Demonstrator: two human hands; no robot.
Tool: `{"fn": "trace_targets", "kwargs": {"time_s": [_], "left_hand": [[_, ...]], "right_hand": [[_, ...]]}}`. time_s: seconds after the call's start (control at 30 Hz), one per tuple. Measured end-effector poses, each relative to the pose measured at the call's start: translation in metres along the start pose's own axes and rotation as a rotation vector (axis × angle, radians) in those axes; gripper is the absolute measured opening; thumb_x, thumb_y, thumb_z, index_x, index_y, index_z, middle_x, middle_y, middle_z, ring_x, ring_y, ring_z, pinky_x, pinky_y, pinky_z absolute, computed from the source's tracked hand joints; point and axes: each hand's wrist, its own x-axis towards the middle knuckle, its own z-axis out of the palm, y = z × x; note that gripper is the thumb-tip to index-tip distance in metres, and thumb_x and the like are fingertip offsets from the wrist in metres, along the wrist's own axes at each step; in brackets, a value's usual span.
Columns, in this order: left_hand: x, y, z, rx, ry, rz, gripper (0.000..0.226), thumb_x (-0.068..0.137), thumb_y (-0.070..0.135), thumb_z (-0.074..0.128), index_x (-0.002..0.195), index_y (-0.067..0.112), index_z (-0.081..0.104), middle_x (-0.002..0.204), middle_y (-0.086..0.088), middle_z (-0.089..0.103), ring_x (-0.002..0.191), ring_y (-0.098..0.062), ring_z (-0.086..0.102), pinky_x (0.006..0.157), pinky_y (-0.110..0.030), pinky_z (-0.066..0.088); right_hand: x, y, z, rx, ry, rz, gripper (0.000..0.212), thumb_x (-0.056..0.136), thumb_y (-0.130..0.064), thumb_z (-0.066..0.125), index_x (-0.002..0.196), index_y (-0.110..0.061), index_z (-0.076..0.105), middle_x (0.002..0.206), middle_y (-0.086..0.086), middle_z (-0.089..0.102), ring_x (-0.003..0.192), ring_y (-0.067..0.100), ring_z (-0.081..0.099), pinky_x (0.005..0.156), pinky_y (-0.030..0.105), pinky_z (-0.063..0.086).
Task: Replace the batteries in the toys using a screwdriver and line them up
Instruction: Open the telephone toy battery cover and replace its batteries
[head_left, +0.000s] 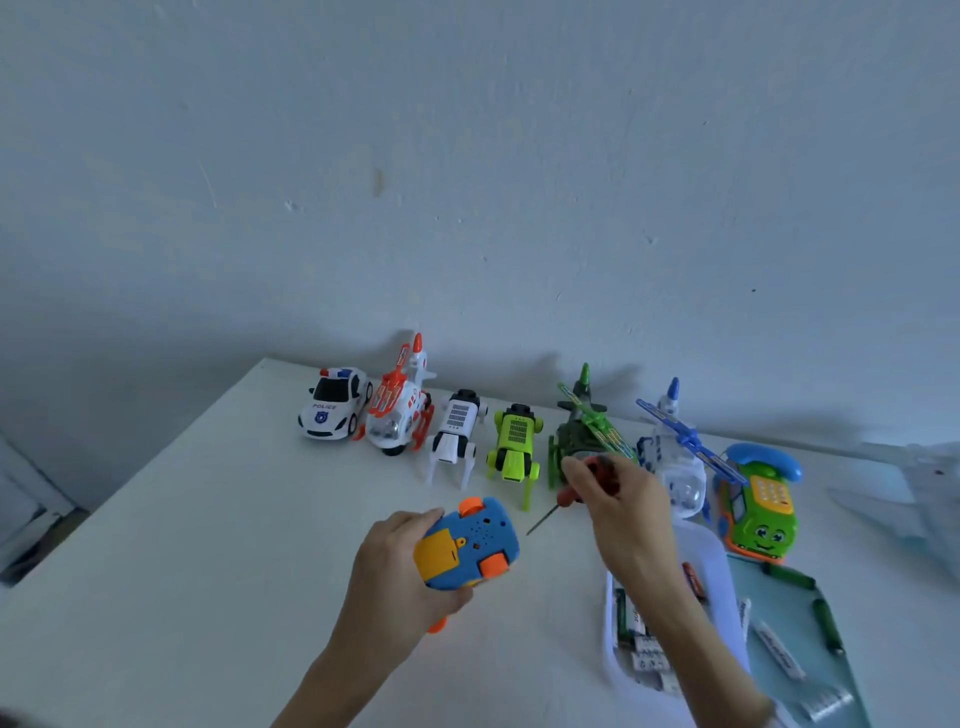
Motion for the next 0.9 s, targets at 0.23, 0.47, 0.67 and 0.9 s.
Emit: {"fn": "trace_targets", "kwargs": {"time_s": [0.23, 0.47, 0.67, 0.9], "left_hand": [[0.013, 0.004, 0.039, -0.011, -0.119, 0.014, 0.079, 0.056, 0.039, 0.087, 0.128, 0.023, 0.058, 0.102, 0.019, 0.046, 0.096, -0.002, 0.046, 0.078, -0.005, 0.034], [0.019, 0.013, 0.051, -0.043, -0.106, 0.062, 0.105, 0.047, 0.091, 0.055, 0.126, 0.021, 0.059, 0.101, 0.02, 0.044, 0.096, -0.004, 0.045, 0.084, -0.016, 0.037], [0.018, 0.012, 0.058, -0.001, -0.043, 0.117, 0.097, 0.059, 0.093, 0.044, 0.119, 0.02, 0.065, 0.098, 0.02, 0.047, 0.092, -0.005, 0.046, 0.077, -0.013, 0.034], [0.013, 0.004, 0.06, -0.065, 0.067, 0.139, 0.075, 0.064, 0.087, 0.052, 0.111, 0.029, 0.061, 0.1, 0.032, 0.049, 0.095, 0.003, 0.047, 0.076, -0.018, 0.037]], "right_hand": [[-0.009, -0.02, 0.002, 0.144, 0.168, -0.144, 0.032, 0.087, -0.045, 0.051, 0.073, -0.016, 0.053, 0.057, 0.003, 0.064, 0.049, 0.007, 0.054, 0.052, 0.023, 0.043], [-0.003, 0.005, 0.02, 0.011, 0.186, -0.311, 0.045, 0.086, -0.054, 0.042, 0.076, -0.011, 0.053, 0.056, 0.006, 0.061, 0.049, 0.017, 0.053, 0.044, 0.02, 0.039], [0.002, 0.008, 0.017, 0.095, 0.219, -0.154, 0.029, 0.094, -0.031, 0.057, 0.073, -0.012, 0.053, 0.054, 0.001, 0.062, 0.049, 0.003, 0.055, 0.048, 0.011, 0.038], [0.02, 0.039, 0.014, 0.5, 0.242, 0.409, 0.041, 0.097, -0.023, 0.048, 0.075, 0.01, 0.058, 0.041, 0.003, 0.055, 0.034, 0.011, 0.033, 0.035, 0.018, 0.025]]}}
